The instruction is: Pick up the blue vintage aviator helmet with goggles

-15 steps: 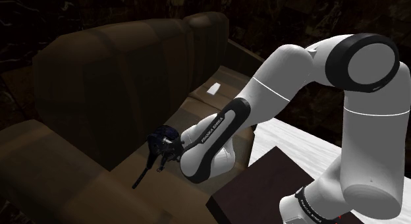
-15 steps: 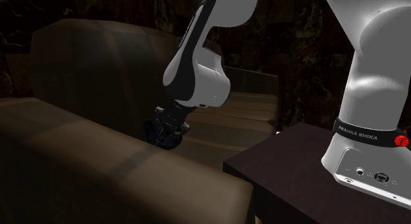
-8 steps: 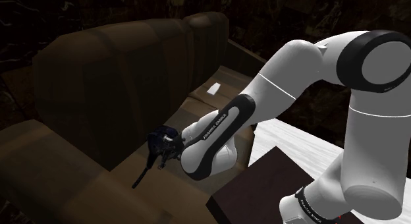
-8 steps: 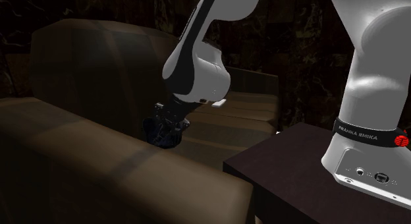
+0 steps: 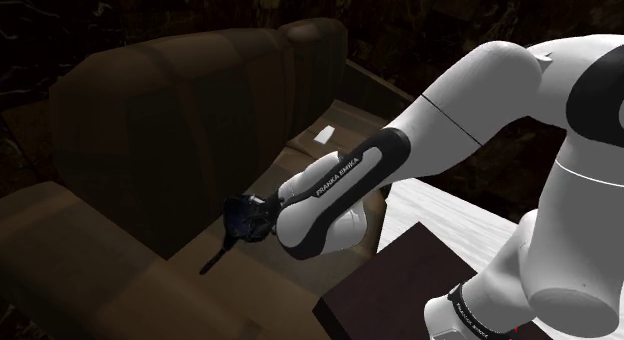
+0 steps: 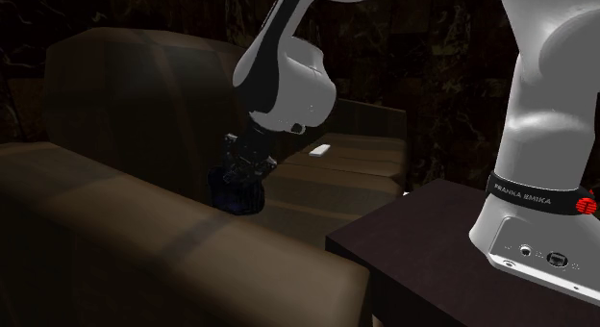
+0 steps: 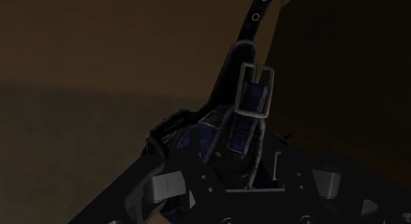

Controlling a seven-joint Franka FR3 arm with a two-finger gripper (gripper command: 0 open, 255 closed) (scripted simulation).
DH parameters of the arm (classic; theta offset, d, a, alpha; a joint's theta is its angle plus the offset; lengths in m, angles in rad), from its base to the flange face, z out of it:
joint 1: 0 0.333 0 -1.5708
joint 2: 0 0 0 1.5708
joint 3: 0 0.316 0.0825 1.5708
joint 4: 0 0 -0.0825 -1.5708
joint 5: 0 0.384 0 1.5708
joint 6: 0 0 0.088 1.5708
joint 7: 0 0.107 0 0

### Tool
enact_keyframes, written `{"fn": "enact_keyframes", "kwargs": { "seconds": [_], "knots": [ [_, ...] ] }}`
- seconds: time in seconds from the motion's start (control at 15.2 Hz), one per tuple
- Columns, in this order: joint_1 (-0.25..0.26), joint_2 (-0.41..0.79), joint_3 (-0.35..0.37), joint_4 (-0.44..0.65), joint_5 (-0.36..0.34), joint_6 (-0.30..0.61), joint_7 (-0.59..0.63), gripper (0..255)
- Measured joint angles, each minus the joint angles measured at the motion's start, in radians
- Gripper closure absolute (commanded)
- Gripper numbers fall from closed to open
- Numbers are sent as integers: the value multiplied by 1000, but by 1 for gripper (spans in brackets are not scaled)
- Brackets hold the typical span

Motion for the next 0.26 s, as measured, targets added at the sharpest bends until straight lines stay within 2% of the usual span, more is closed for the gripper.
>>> {"fn": "enact_keyframes", "kwargs": {
  "seconds": [0.26],
  "knots": [
    [91, -72, -89, -9, 45, -60, -13, 255]
  ]
}}
